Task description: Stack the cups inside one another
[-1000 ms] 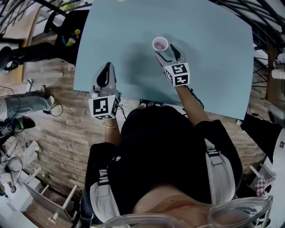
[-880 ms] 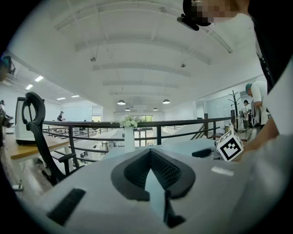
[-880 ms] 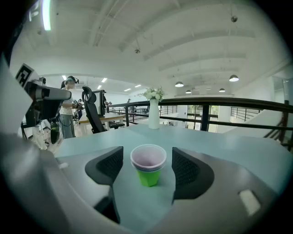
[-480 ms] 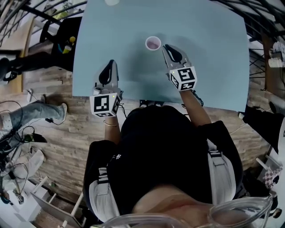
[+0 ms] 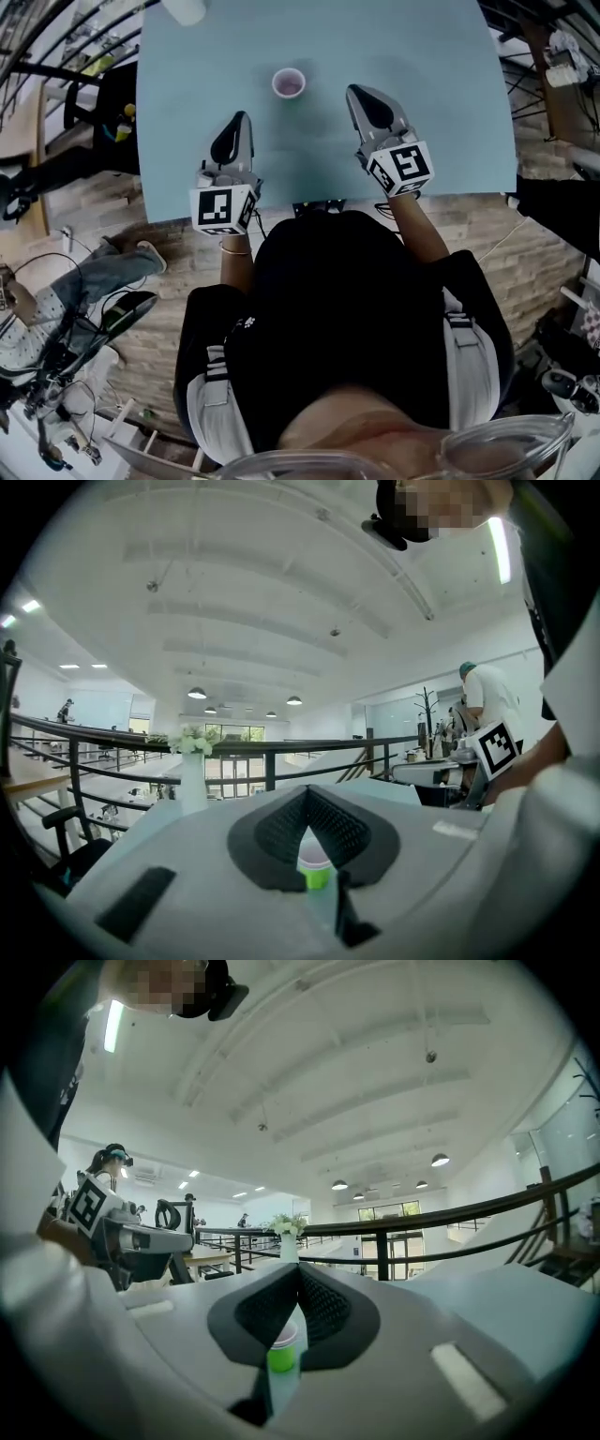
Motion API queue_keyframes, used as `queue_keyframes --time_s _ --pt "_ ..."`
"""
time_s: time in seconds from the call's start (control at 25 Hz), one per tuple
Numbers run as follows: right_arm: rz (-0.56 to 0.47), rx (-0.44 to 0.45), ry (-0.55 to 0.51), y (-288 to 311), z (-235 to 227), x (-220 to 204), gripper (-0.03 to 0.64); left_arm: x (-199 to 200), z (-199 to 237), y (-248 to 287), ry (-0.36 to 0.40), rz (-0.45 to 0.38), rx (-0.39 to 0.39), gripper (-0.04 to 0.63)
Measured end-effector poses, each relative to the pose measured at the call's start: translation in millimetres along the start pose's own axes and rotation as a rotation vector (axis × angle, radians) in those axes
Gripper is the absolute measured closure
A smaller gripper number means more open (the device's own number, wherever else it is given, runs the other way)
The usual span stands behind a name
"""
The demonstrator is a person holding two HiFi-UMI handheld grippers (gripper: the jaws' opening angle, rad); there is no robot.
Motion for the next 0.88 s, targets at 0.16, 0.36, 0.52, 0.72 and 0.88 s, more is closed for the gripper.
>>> queue_keyframes --time_s 0.16,0.36,0.52,0.72,0.88 --pt "-0.017 -0.034 0.006 -18 -4 6 0.606 -1 -12 8 -0.003 -0.002 -0.041 0.601" --pt "-0.023 -0.038 -0.015 -22 -1 6 0.606 -2 -14 8 0.001 0.002 -0.056 0.601" --pt "-0.01 -0.029 -0.001 -25 -2 3 0.606 -4 -17 8 -0.001 0.01 -0.05 0.601" --pt "-0.008 -0.017 -0.007 -27 -1 4 0.606 -2 -20 6 0.001 0.007 -0.043 0.601" --pt "-0.013 -0.012 -0.016 -26 4 5 0.606 -5 -17 3 -0.001 0.01 -0.043 0.601"
Point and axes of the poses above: the fingertips, and each gripper's own axes: y forward along the fingers, z to its left, x out of its top, the point moved 6 cm from there along -y, backward along the fingers
